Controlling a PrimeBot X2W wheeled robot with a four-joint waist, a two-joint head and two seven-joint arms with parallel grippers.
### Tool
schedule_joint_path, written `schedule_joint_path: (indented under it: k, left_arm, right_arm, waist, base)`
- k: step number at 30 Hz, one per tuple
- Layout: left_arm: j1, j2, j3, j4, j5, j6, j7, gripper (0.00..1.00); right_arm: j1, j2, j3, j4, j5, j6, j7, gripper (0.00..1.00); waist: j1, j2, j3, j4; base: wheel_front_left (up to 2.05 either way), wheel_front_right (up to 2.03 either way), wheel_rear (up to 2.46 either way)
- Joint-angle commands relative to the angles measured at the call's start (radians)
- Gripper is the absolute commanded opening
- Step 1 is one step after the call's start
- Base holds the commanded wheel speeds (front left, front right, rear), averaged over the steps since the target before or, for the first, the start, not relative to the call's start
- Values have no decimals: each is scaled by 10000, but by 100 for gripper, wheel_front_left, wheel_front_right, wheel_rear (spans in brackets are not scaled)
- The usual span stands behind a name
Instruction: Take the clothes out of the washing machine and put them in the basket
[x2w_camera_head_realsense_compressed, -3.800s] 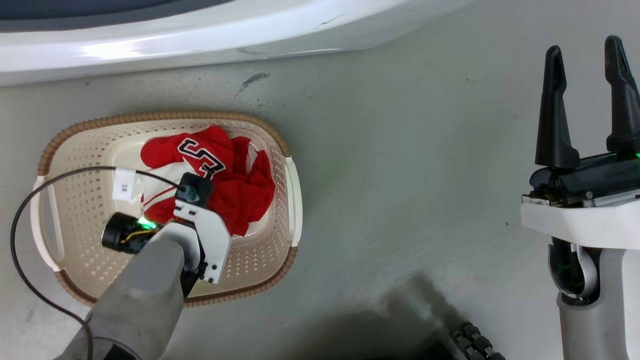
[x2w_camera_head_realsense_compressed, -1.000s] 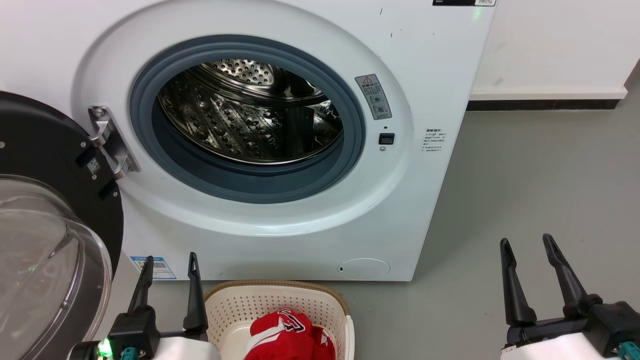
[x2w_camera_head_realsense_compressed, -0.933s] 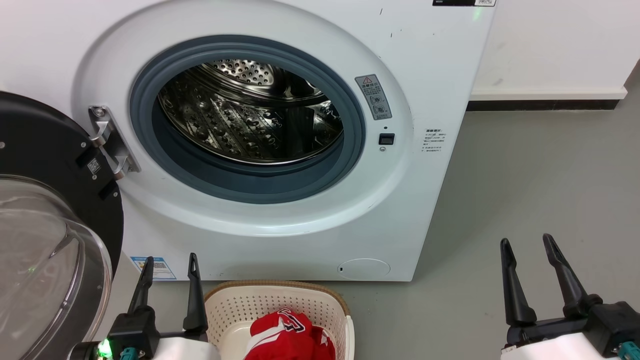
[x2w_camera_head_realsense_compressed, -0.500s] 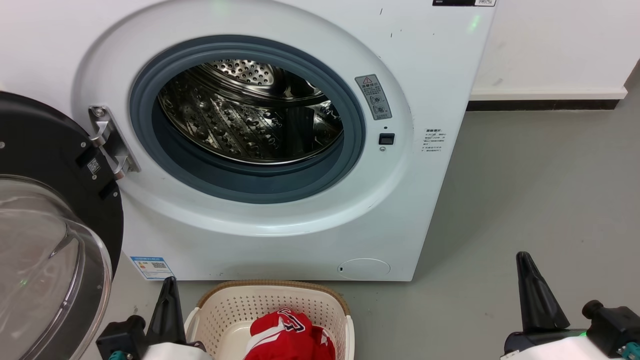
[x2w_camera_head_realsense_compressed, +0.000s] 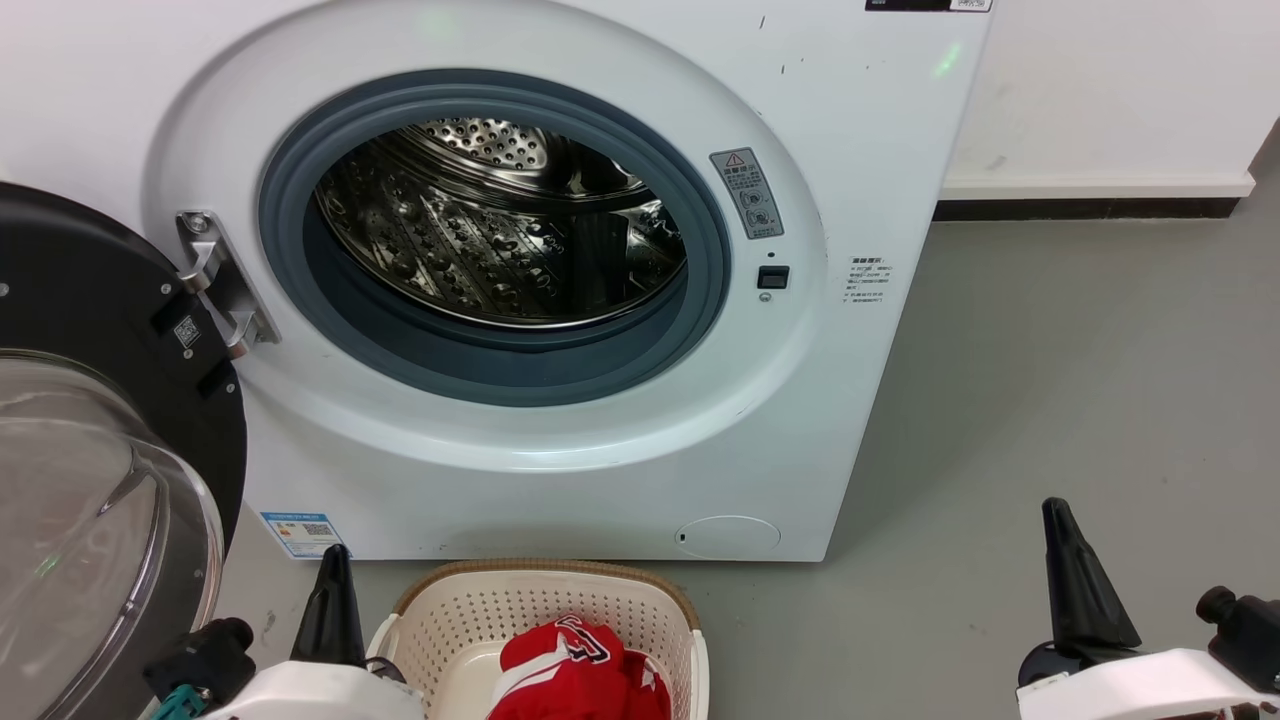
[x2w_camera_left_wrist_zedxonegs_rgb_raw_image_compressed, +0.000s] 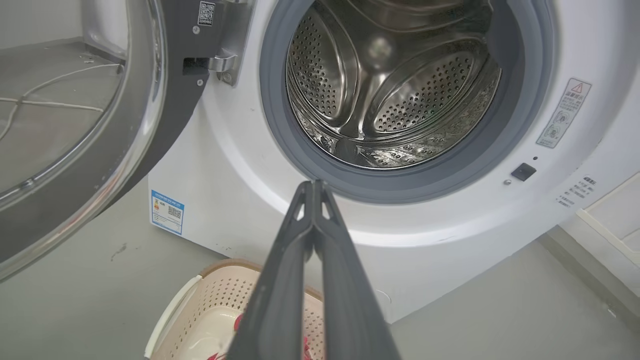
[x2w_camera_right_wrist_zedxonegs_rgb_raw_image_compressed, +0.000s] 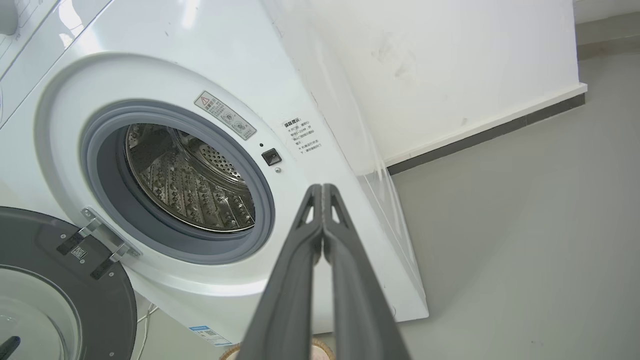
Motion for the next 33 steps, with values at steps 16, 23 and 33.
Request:
schedule_joint_path:
  k: [16,23,33]
  left_arm:
    - [-603,5,213,166,-2756,-373,654,0]
    - [-734,4,281,273,-3729,-492,885,0]
    - [-905,2,371,403,-5002,-641,1195,0]
  right_arm:
    - [-666,-178,-111,365,2829,-2,560,0]
    - [-808,-198,-159,537,3803,-2,780,0]
    - [-994,-214,-238,765,5072,-2,1076,0]
  waist:
    - [0,0,16,15]
    - [0,0,23,22]
    - [0,0,32,32]
  base:
    - [0,0,0]
    - [0,0,0]
    - [0,0,0]
